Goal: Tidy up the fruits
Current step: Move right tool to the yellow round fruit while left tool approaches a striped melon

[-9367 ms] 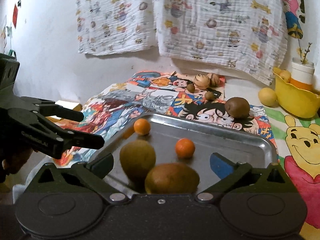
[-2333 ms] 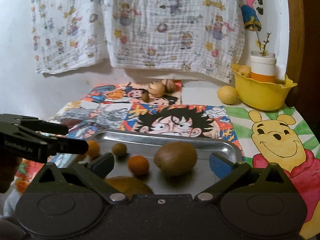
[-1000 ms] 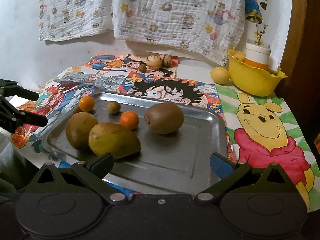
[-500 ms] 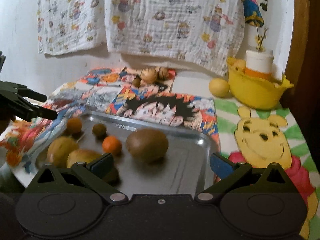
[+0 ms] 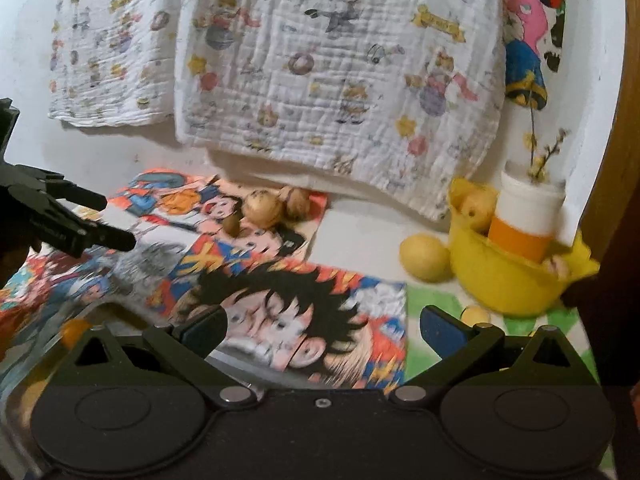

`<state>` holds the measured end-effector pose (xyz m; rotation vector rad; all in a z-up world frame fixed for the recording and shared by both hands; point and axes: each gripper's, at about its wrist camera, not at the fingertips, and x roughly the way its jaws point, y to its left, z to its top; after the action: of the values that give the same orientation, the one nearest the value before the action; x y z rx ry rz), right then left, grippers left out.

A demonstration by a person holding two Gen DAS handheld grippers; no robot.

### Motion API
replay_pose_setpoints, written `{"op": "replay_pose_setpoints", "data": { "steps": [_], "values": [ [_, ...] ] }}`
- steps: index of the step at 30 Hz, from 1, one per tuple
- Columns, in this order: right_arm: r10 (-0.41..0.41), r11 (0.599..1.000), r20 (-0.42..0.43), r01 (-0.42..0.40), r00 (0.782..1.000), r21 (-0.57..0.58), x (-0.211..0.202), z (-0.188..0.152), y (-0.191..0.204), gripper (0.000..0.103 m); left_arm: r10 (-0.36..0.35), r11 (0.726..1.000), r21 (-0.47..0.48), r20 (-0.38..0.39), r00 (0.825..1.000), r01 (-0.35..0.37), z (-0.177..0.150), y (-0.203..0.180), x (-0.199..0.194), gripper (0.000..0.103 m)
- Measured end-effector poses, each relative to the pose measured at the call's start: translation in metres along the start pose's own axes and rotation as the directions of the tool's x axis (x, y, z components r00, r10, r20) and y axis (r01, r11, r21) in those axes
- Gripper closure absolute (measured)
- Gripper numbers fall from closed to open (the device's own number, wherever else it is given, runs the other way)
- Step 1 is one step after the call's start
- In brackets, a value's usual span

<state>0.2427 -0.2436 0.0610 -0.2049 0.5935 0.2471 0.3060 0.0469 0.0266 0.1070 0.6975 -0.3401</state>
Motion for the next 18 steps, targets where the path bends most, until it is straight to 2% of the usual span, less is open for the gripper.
{"op": "replay_pose_setpoints", "data": {
  "steps": [2,5,11,18],
  "values": [
    [-0.02,0.999,-0.008,0.02,1.0,0.027,0.009,0.01,-0.006,0.001,-0.011,1.0,0.011,0.005,1.0,0.011,0.005,-0.001,0.007,0.001],
    [0.004,0.994,-0.021,-0.002,1.0,0.109,0.022,0.02,-0.017,0.001,-0.018,1.0,0.026,0.007,1.0,0.018,0.012,-0.004,0.02,0.001],
    [0.041,0.952,-0.06,-0.021,0.997,0.306,0.055,0.033,-0.032,0.001,-0.027,1.0,0.009,-0.003,1.0,0.027,0.022,-0.008,0.045,0.001],
    [-0.079,0.887,-0.1,0.116,0.992,0.447,0.101,0.038,-0.045,0.001,0.015,1.0,0.012,0.02,1.0,-0.016,0.037,-0.009,0.079,0.001]
  ]
}}
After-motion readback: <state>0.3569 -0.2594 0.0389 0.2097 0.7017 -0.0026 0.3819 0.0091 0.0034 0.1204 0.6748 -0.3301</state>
